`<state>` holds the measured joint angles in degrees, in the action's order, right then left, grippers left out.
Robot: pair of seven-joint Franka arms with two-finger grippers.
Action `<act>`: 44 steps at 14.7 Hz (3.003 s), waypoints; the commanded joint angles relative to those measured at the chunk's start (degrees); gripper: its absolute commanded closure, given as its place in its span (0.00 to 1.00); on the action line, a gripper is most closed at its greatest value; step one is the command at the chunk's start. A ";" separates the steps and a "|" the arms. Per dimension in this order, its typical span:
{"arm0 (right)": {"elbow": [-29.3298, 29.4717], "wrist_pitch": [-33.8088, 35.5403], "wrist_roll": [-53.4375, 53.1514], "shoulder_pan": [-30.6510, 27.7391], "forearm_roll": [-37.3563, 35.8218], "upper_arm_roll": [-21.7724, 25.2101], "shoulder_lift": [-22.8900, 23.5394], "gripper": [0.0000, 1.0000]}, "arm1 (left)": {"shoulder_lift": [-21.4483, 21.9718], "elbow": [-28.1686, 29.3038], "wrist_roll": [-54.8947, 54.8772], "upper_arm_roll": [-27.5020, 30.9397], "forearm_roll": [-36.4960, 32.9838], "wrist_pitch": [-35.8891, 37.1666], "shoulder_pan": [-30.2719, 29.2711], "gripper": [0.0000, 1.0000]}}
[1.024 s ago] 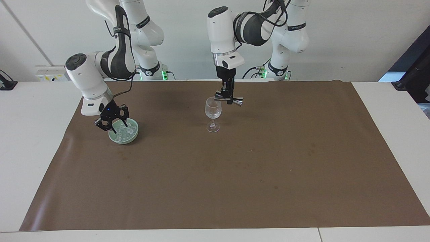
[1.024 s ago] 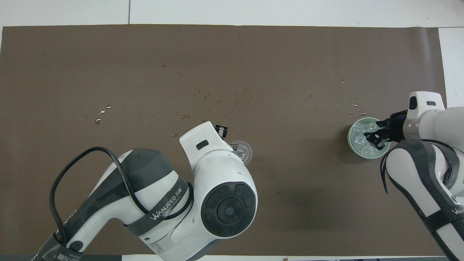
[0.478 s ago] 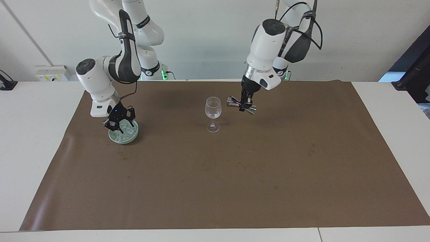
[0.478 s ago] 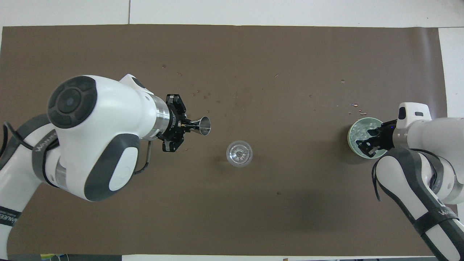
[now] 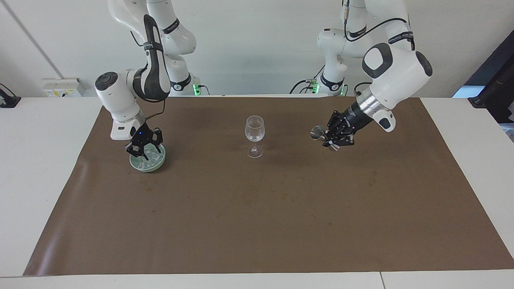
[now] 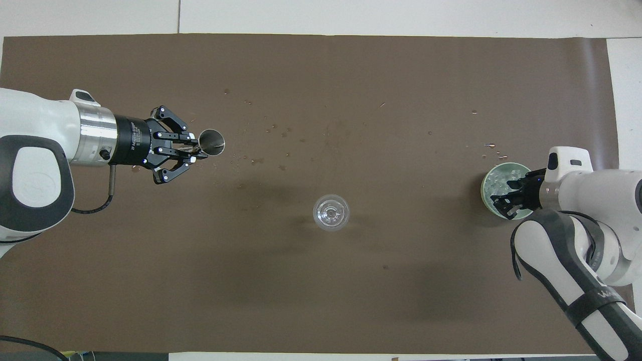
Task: Pour wine and add ice with both arms
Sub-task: 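Set the cup down with the left gripper while the right gripper grasps ice, then open the left gripper and withdraw it from the silver cup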
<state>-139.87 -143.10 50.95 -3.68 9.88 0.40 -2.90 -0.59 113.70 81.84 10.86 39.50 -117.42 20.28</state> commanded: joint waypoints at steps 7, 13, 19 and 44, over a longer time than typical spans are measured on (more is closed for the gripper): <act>-0.66 -1.57 0.02 0.08 1.11 0.04 0.08 0.46 | -13.17 1.28 -23.89 -0.93 26.99 12.18 -21.75 1.00; -0.40 -1.66 0.46 -0.63 1.11 0.04 0.78 0.46 | -21.28 -0.59 -29.63 -0.84 35.46 17.30 -29.15 1.00; -0.66 -2.62 0.11 -0.45 1.11 -0.05 0.87 0.49 | -25.68 -0.76 -34.37 -0.93 38.11 21.70 -35.66 1.00; -1.89 -2.62 -0.24 -0.01 1.11 -0.05 0.35 0.67 | -26.04 0.74 -45.35 -0.58 38.55 20.12 -38.04 0.00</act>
<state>-140.90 -144.61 49.87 -3.40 9.91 0.68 -2.15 -26.52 115.04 38.34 10.51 77.72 -97.64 -17.10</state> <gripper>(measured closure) 0.670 0.300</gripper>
